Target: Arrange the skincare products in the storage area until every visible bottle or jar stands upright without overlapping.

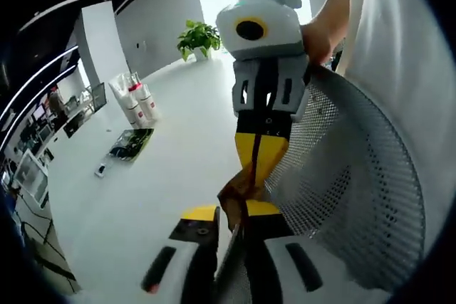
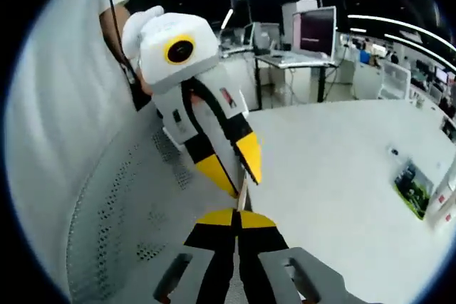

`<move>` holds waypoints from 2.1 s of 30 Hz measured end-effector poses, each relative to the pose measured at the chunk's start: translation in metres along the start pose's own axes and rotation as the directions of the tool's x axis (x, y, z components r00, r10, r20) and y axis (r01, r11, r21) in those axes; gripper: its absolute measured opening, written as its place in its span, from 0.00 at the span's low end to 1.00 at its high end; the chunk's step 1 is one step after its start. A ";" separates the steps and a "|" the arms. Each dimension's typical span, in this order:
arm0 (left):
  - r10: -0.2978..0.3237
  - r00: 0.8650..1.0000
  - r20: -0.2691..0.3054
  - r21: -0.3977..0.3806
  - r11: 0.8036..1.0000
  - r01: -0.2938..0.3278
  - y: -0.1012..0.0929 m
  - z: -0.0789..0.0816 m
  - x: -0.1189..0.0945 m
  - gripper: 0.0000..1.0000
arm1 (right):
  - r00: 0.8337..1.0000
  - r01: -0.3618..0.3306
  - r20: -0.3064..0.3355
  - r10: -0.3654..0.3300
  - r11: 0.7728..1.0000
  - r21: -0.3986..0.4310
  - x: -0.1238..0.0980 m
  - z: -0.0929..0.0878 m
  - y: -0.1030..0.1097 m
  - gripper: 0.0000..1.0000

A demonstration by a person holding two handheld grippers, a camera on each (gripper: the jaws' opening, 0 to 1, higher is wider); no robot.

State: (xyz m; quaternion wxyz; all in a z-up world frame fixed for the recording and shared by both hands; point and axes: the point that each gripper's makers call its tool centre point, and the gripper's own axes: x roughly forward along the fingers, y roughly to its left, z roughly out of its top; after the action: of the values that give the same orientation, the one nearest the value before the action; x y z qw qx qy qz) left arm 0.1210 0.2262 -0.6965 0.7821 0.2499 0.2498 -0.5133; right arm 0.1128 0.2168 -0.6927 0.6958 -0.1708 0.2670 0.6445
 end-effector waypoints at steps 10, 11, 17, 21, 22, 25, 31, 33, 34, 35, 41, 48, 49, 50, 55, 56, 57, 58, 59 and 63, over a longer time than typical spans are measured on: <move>-0.010 1.000 0.012 -0.156 0.988 0.012 0.006 0.001 -0.004 0.00 | 0.999 0.019 -0.054 -0.006 0.972 0.233 0.001 -0.013 -0.005 0.02; -0.005 1.000 0.028 -0.155 0.988 0.010 0.009 0.004 -0.005 0.00 | 0.996 0.040 -0.087 -0.020 0.971 0.234 0.001 -0.019 -0.007 0.06; -0.049 0.996 0.069 -0.187 0.980 0.061 0.003 0.011 -0.007 0.00 | 0.998 -0.001 -0.057 0.014 0.974 0.226 0.004 -0.013 0.000 0.17; -0.069 0.995 0.073 -0.181 0.980 0.081 -0.002 0.012 -0.007 0.00 | 1.000 -0.019 0.021 0.014 0.961 0.277 0.000 0.000 -0.002 0.11; -0.073 0.994 0.076 -0.179 0.980 0.085 -0.003 0.013 -0.007 0.00 | 0.999 -0.028 0.041 0.017 0.955 0.294 -0.001 0.003 -0.002 0.07; -0.075 0.993 0.089 -0.195 0.977 0.091 -0.002 0.015 -0.008 0.00 | 0.999 -0.028 0.046 0.014 0.947 0.321 -0.003 0.003 -0.004 0.03; -0.093 0.992 0.090 -0.218 0.970 0.111 -0.005 0.015 -0.008 0.00 | 0.999 -0.035 0.043 0.021 0.933 0.359 -0.003 0.002 -0.004 0.00; -0.091 0.992 0.082 -0.226 0.968 0.108 -0.004 0.013 -0.007 0.00 | 0.999 -0.032 0.043 0.018 0.926 0.376 -0.003 0.001 -0.006 0.01; -0.091 0.993 0.076 -0.229 0.968 0.106 -0.004 0.012 -0.007 0.00 | 0.999 -0.031 0.044 0.015 0.919 0.393 -0.004 0.001 -0.007 0.01; -0.090 0.993 0.073 -0.233 0.967 0.105 -0.004 0.011 -0.007 0.00 | 0.999 -0.025 0.048 0.005 0.908 0.419 -0.006 0.000 -0.010 0.03; -0.071 0.995 0.066 -0.241 0.967 0.085 0.000 0.010 -0.006 0.00 | 0.996 -0.051 0.094 0.009 0.890 0.453 -0.012 0.004 -0.012 0.00; -0.049 0.997 0.063 -0.168 0.984 0.058 0.004 0.009 -0.002 0.01 | 0.991 -0.094 0.124 0.044 0.896 0.435 -0.013 0.009 -0.006 0.00; -0.050 0.997 0.063 -0.167 0.984 0.060 0.004 0.009 -0.002 0.01 | 0.991 -0.092 0.126 0.042 0.900 0.425 -0.013 0.010 -0.005 0.00; -0.051 0.997 0.062 -0.170 0.983 0.061 0.004 0.008 -0.002 0.01 | 0.991 -0.093 0.128 0.041 0.901 0.424 -0.013 0.010 -0.005 0.00; -0.048 0.998 0.037 -0.166 0.985 0.054 0.005 0.003 -0.001 0.00 | 0.988 -0.096 0.153 0.033 0.899 0.427 -0.016 0.014 -0.008 0.00; -0.053 0.998 0.038 -0.177 0.982 0.058 0.004 0.003 -0.003 0.00 | 0.988 -0.096 0.153 0.033 0.900 0.425 -0.016 0.014 -0.008 0.00; -0.057 0.997 0.042 -0.190 0.980 0.064 0.004 0.004 -0.004 0.00 | 0.987 -0.097 0.156 0.033 0.902 0.421 -0.016 0.014 -0.008 0.00; -0.063 0.997 0.039 -0.210 0.975 0.070 0.004 0.003 -0.004 0.00 | 0.988 -0.094 0.154 0.032 0.904 0.418 -0.016 0.014 -0.008 0.00; -0.060 0.997 0.039 -0.216 0.974 0.067 0.005 0.003 -0.004 0.00 | 0.987 -0.093 0.155 0.030 0.903 0.419 -0.015 0.015 -0.008 0.00; -0.048 0.998 0.051 -0.252 0.966 0.060 0.010 0.005 -0.006 0.00 | 0.989 -0.085 0.148 0.028 0.912 0.400 -0.015 0.013 -0.009 0.00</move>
State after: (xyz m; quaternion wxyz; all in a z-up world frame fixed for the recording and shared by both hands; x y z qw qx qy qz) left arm 0.1286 0.2308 -0.6878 0.7987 0.1295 0.3027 -0.5037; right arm 0.1229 0.2111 -0.6745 0.7140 0.0301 0.3505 0.6053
